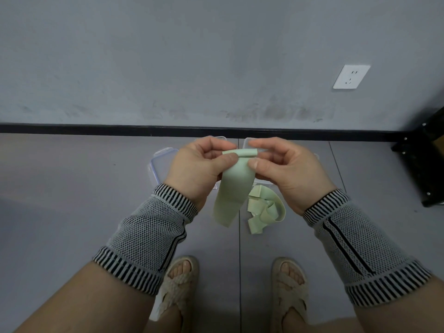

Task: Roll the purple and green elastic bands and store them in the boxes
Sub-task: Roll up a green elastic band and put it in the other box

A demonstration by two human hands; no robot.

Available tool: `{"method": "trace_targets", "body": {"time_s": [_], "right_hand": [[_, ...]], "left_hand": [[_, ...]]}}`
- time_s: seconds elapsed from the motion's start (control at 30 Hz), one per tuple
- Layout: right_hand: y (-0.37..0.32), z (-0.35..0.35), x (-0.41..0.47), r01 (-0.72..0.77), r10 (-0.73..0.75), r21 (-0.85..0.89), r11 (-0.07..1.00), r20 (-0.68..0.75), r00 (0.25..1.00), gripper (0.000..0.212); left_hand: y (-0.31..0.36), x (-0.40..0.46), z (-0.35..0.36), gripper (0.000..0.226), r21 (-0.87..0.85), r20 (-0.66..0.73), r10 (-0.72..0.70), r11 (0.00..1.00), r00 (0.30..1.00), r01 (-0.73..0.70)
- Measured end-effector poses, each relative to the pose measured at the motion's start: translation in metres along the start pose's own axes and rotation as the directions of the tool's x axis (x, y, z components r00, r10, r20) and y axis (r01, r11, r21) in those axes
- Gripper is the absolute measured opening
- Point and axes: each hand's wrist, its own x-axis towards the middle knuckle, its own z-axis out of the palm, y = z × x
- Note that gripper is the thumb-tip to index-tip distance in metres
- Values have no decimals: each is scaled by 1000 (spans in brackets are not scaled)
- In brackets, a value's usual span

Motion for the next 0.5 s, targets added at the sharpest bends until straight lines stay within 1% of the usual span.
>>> {"method": "trace_targets", "body": {"time_s": [0.1,0.17,0.23,0.37,0.5], "right_hand": [[-1,2,-2,26,-30,-87,996,-46,999,11],[-1,3,-1,34,-43,-113,993,-73,996,13],[0,4,0,28,-36,-90,996,-85,996,14],[0,1,0,37,-45,-81,996,-97,994,12],[1,1,0,54,-61,-63,997,-106,992,17]], "left_hand": [[-1,-1,0,18,69,-5,32,997,999,-32],[-1,-1,2,20,100,-9,44,994,999,-43],[-2,-2,4,20,104,-19,38,994,999,-36],[0,-1,5,15,70,-34,-45,996,998,47],[0,0,4,9,135,-48,-89,986,995,95]]}}
